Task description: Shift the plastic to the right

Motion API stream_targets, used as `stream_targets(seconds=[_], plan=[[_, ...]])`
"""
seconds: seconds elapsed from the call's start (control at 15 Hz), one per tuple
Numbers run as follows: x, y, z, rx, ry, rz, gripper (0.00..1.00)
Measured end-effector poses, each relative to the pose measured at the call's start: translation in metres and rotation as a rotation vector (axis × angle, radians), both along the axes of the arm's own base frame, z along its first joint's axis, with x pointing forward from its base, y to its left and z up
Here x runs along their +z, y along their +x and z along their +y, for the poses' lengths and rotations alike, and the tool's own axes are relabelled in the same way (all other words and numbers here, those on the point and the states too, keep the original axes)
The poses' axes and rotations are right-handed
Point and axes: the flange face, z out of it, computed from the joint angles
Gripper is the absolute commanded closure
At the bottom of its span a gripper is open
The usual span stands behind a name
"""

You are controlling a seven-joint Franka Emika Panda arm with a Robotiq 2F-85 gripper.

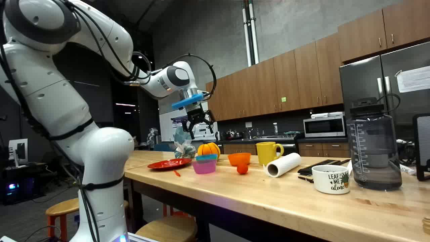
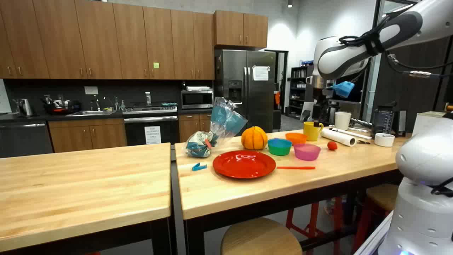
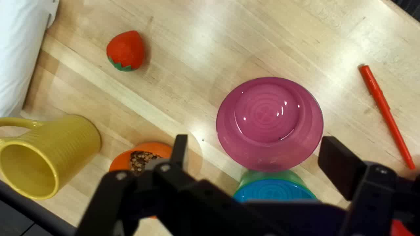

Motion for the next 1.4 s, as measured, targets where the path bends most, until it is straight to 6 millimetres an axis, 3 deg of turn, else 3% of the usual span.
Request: stream_targets(seconds=[0.73, 1.0, 1.4], plan=[[0.001, 0.011, 0.009, 0.036, -0.004, -0.089, 0.00], [-0.003, 0.023, 0.027, 0.090, 0.032, -0.139, 0.00], [0.003, 0.042, 0.070, 0.262, 0.111, -0.253, 0.00]])
